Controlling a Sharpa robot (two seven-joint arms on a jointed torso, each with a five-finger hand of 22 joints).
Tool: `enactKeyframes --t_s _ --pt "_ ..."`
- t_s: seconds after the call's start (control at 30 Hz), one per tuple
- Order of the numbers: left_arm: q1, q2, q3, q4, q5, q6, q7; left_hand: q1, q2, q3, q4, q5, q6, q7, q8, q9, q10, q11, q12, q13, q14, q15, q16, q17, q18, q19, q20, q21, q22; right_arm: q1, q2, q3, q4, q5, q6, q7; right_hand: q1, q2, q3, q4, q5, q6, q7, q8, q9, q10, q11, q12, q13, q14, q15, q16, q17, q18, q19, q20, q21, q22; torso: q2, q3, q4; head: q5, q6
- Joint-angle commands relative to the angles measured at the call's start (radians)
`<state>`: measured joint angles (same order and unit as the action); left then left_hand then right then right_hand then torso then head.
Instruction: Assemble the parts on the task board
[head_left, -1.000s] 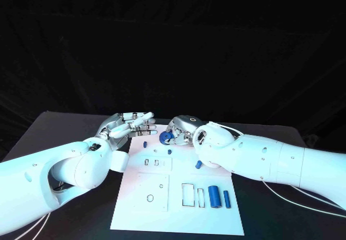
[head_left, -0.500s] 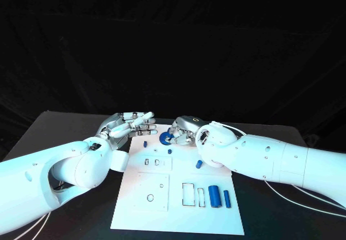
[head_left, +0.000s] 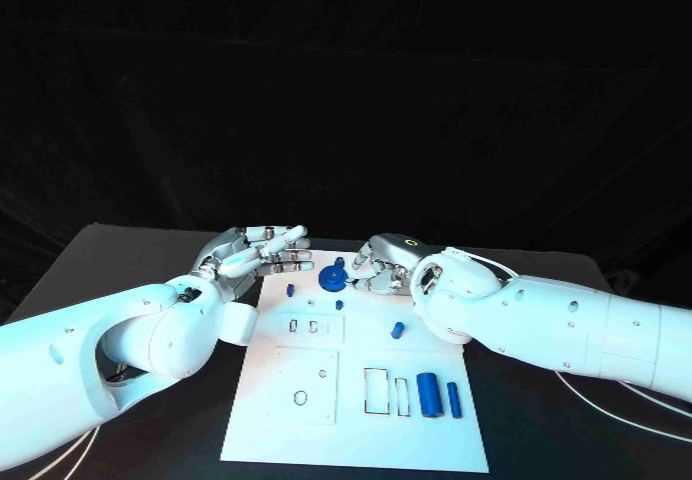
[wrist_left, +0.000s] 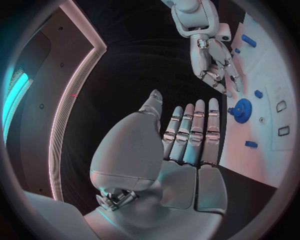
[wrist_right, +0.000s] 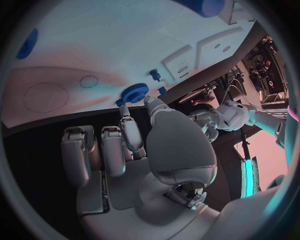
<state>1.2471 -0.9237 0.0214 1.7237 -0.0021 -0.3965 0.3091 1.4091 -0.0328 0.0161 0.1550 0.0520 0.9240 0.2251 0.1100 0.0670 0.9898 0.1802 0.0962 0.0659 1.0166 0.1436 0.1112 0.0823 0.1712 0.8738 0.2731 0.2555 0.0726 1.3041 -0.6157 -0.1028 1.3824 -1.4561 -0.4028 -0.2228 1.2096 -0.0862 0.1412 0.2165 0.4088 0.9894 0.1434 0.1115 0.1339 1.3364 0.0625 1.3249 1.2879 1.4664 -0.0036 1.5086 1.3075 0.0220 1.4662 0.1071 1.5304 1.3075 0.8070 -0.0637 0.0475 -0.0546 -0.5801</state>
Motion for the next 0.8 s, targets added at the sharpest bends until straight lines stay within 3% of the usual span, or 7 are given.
enactKeyframes --t_s 0.03,0.13,0.27,0.37,0.5,0.67,0.8 --pt "0.001 -0.002 0.001 0.003 0.002 0.012 0.004 -0.001 0.01 -0.007 0.0 -0.001 0.004 0.006 -0.004 0.0 -0.001 0.005 -0.003 0.0 -0.001 0.007 -0.006 -0.001 0.014 0.005 -0.001 -0.003 -0.001 0.006 -0.051 0.004 0.054 0.017 -0.06 0.008 0.017 -0.008 0.006 -0.011 0.007 0.001 0.001 -0.004 0.002 0.01 -0.001 0.006 0.002 0.075 -0.006 0.005 0.128 -0.009 0.07 -0.006 0.005 0.223 -0.002 0.0017 -0.0063 0.002 0.004" --pt "0.001 -0.002 0.001 -0.001 0.003 0.013 0.005 -0.001 0.011 -0.007 0.0 -0.001 0.004 0.006 -0.005 0.0 -0.002 0.006 -0.004 0.0 -0.002 0.007 -0.008 -0.002 0.014 0.006 -0.002 -0.003 -0.002 0.013 -0.118 0.007 0.106 0.057 -0.06 0.044 0.046 -0.018 0.016 -0.031 -0.014 0.005 0.001 -0.005 0.004 0.008 -0.001 0.003 -0.001 0.074 -0.007 0.004 0.126 -0.009 0.069 -0.007 0.004 0.222 -0.005 0.0034 -0.0116 0.004 0.006" --pt "0.001 0.002 0.001 -0.009 0.004 0.016 0.006 -0.001 0.011 -0.007 0.0 -0.001 0.004 0.006 -0.005 0.0 -0.002 0.006 -0.004 0.0 -0.002 0.007 -0.008 -0.002 0.014 0.006 -0.002 -0.003 -0.002 0.016 -0.216 0.009 0.152 0.145 -0.017 0.16 0.086 -0.041 0.021 -0.06 -0.047 -0.003 0.005 -0.014 0.002 -0.002 0.001 -0.009 -0.012 0.073 -0.005 0.002 0.123 -0.005 0.058 -0.006 -0.008 0.209 -0.012 0.0066 -0.0182 -0.002 0.007" --pt "0.001 0.005 0.0 -0.015 0.005 0.018 0.007 -0.001 0.011 -0.007 0.0 -0.001 0.004 0.006 -0.005 0.0 -0.002 0.006 -0.004 0.0 -0.002 0.007 -0.008 -0.002 0.014 0.006 -0.002 -0.003 -0.002 0.014 -0.286 0.009 0.163 0.194 0.014 0.239 0.121 -0.053 0.025 -0.085 -0.088 -0.01 0.009 -0.022 0.001 -0.023 0.006 -0.031 -0.033 0.068 -0.001 -0.006 0.106 0.004 0.034 -0.004 -0.033 0.183 -0.016 0.0108 -0.0284 -0.004 0.006" --pt "0.0 0.011 0.0 -0.025 0.006 0.02 0.007 -0.001 0.011 -0.007 0.0 -0.001 0.004 0.006 -0.005 0.0 -0.002 0.006 -0.004 0.0 -0.002 0.007 -0.008 -0.002 0.014 0.006 -0.002 -0.003 -0.002 0.007 -0.341 0.009 0.15 0.227 0.03 0.287 0.148 -0.06 0.025 -0.102 -0.113 -0.017 0.013 -0.029 0.0 -0.037 0.008 -0.046 -0.048 0.066 0.001 -0.011 0.099 0.008 0.022 -0.001 -0.047 0.169 -0.021 0.0174 -0.0366 -0.01 0.005" --pt "-0.001 0.019 -0.001 -0.036 0.007 0.024 0.008 -0.001 0.011 -0.007 0.0 -0.001 0.004 0.006 -0.005 0.0 -0.002 0.006 -0.004 0.0 -0.002 0.007 -0.008 -0.002 0.014 0.006 -0.002 -0.003 -0.002 -0.004 -0.371 0.008 0.112 0.243 0.034 0.313 0.159 -0.063 0.025 -0.109 -0.117 -0.022 0.014 -0.033 0.0 -0.043 0.01 -0.053 -0.055 0.066 0.002 -0.011 0.101 0.009 0.02 0.0 -0.049 0.168 -0.025 0.023 -0.0426 -0.01 0.006" --pt "-0.002 0.024 -0.001 -0.043 0.007 0.025 0.008 -0.001 0.011 -0.007 0.0 -0.001 0.004 0.006 -0.005 0.0 -0.002 0.006 -0.004 0.0 -0.002 0.007 -0.008 -0.002 0.014 0.006 -0.002 -0.003 -0.002 -0.01 -0.368 0.008 0.074 0.251 0.038 0.321 0.161 -0.063 0.024 -0.11 -0.117 -0.024 0.015 -0.035 -0.001 -0.045 0.01 -0.055 -0.057 0.066 0.003 -0.01 0.104 0.009 0.019 0.0 -0.051 0.167 -0.023 0.0283 -0.0434 -0.011 0.004"
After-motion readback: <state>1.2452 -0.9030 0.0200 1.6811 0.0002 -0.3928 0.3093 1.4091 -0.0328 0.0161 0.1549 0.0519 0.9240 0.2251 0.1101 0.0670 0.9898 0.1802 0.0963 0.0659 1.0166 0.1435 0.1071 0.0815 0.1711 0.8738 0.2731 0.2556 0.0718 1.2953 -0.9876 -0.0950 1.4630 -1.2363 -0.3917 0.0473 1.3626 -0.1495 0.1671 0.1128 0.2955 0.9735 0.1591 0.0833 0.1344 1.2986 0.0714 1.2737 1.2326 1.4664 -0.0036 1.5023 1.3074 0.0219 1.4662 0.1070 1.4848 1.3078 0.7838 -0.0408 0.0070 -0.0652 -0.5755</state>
